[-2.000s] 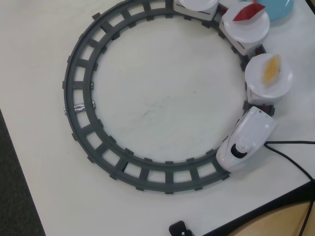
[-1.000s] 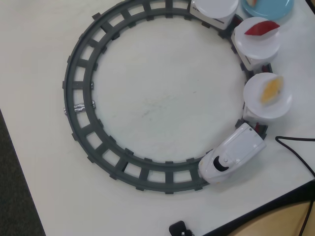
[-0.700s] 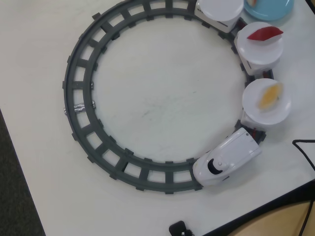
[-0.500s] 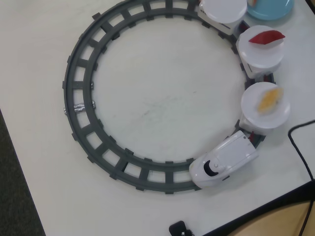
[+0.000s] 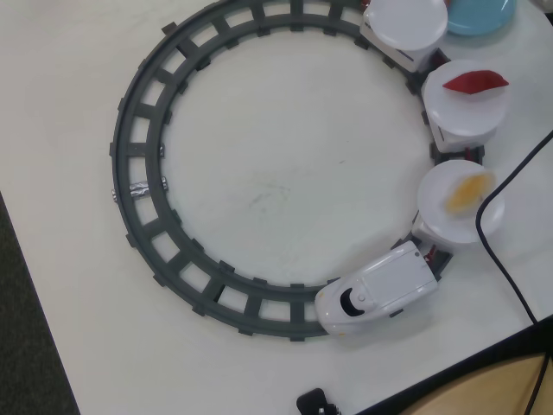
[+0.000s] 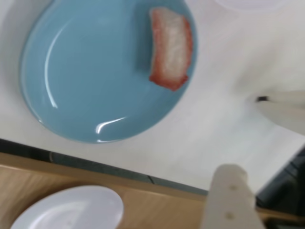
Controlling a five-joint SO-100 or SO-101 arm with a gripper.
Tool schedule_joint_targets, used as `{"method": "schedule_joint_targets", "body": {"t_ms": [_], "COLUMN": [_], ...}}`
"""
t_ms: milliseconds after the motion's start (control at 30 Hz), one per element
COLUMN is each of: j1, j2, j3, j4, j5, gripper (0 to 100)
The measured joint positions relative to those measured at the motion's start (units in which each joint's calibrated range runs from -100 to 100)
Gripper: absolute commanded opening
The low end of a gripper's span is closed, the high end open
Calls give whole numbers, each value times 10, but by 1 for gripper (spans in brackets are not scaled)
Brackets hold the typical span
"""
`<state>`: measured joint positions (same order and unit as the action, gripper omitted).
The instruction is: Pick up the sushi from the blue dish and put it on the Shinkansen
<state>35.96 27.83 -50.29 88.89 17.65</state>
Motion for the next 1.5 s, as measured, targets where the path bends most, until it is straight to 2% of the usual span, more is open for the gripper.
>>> {"method": "schedule_joint_targets", "body": {"t_ms": [433, 833, 900, 1067, 1500], "j1": [33, 24, 20, 13, 13], "j2": [297, 433, 440, 444, 448], "j3": [-212, -354, -364, -370, -392], "j4": [-10, -11, -16, -17, -12], "j5": [77, 99, 100, 100, 84], "gripper": [32, 32, 28, 0, 2]}}
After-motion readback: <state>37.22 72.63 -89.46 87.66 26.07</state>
